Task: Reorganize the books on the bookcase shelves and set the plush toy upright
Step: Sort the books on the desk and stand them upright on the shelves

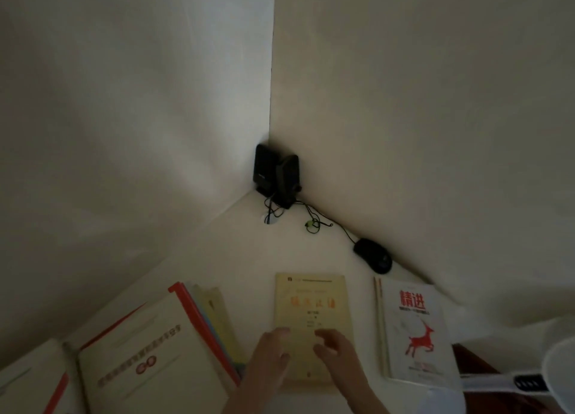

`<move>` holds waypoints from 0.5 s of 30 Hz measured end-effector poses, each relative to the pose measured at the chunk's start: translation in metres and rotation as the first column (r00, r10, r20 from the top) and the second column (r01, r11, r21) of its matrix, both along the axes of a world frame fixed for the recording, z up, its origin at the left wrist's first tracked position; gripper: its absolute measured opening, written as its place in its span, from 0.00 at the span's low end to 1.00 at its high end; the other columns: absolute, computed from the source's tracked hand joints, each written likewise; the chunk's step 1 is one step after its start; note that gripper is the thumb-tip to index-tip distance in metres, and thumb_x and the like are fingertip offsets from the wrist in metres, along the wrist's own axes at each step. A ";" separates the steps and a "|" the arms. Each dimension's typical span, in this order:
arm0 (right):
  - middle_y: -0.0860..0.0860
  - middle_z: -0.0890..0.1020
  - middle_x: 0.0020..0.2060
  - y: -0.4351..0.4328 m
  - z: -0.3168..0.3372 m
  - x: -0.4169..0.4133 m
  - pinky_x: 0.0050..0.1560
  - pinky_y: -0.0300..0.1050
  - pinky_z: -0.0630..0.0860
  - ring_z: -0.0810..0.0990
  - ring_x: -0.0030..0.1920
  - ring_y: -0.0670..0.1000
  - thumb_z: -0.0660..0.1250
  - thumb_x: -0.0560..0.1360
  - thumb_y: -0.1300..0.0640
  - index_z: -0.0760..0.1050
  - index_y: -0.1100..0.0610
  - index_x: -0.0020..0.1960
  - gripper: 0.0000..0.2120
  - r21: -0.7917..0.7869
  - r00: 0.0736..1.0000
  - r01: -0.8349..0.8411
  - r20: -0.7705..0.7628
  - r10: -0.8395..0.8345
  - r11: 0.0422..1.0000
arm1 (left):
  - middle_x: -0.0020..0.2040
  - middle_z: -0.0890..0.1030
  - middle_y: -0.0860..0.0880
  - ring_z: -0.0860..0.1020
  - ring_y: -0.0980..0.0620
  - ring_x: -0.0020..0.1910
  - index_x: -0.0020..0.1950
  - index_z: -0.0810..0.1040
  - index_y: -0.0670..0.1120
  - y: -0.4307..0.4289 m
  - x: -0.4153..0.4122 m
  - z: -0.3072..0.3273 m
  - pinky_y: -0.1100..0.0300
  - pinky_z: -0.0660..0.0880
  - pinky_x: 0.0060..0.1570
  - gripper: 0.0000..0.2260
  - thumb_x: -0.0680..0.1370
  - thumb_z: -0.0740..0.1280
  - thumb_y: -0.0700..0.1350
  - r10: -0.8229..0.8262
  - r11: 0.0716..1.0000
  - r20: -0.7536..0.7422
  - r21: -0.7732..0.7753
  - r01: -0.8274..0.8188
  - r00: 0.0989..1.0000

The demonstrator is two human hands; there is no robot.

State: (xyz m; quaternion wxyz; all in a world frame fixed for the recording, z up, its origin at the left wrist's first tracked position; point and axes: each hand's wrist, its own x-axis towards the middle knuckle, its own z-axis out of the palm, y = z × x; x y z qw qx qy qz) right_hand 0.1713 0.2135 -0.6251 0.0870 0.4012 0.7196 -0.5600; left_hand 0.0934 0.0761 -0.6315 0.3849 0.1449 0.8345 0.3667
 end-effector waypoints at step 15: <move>0.55 0.66 0.63 0.061 -0.042 -0.002 0.63 0.56 0.72 0.71 0.61 0.57 0.74 0.66 0.57 0.60 0.54 0.70 0.36 -0.020 0.955 0.132 0.270 -0.122 0.991 | 0.54 0.78 0.46 0.77 0.47 0.50 0.56 0.71 0.45 0.030 -0.012 -0.021 0.55 0.76 0.50 0.17 0.71 0.74 0.42 0.456 0.883 0.221 0.009 -0.470 0.862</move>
